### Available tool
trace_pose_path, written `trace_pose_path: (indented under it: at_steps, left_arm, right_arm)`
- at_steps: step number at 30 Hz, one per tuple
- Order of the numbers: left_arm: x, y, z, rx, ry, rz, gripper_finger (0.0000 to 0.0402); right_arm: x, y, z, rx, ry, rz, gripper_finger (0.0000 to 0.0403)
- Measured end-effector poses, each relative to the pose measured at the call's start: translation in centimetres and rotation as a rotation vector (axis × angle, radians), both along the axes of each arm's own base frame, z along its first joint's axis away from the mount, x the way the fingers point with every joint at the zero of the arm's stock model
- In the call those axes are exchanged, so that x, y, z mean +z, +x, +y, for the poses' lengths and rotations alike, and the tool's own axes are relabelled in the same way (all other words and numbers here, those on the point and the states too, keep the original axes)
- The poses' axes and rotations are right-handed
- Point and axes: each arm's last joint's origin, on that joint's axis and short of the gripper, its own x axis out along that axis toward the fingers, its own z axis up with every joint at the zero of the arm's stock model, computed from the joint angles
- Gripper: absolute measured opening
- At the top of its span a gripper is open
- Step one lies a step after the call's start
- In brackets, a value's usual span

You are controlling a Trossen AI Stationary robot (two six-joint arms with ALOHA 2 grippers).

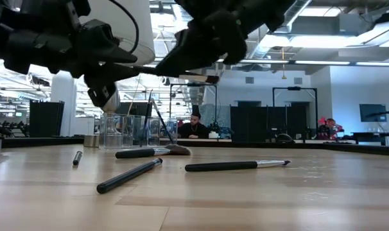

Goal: Put items in baskets/containers
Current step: Put the black powder brush in the transparent organizer

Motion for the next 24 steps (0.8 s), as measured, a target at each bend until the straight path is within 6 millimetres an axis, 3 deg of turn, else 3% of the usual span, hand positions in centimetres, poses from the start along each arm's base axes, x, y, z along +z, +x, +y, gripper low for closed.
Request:
trace_pose_path:
  at_steps: [11, 24]
  left_arm:
    - [-0.5, 0.6, 0.0, 0.012, -0.020, 0.032, 0.0104]
    - [-0.9, 0.7, 0.1, 0.031, 0.021, 0.046, 0.0104]
  right_arm:
    - [-0.4, 1.8, -0.3, -0.034, -0.061, -0.031, 0.0029]
    - [-0.7, 1.8, -0.4, -0.041, -0.069, -0.025, 0.0030]
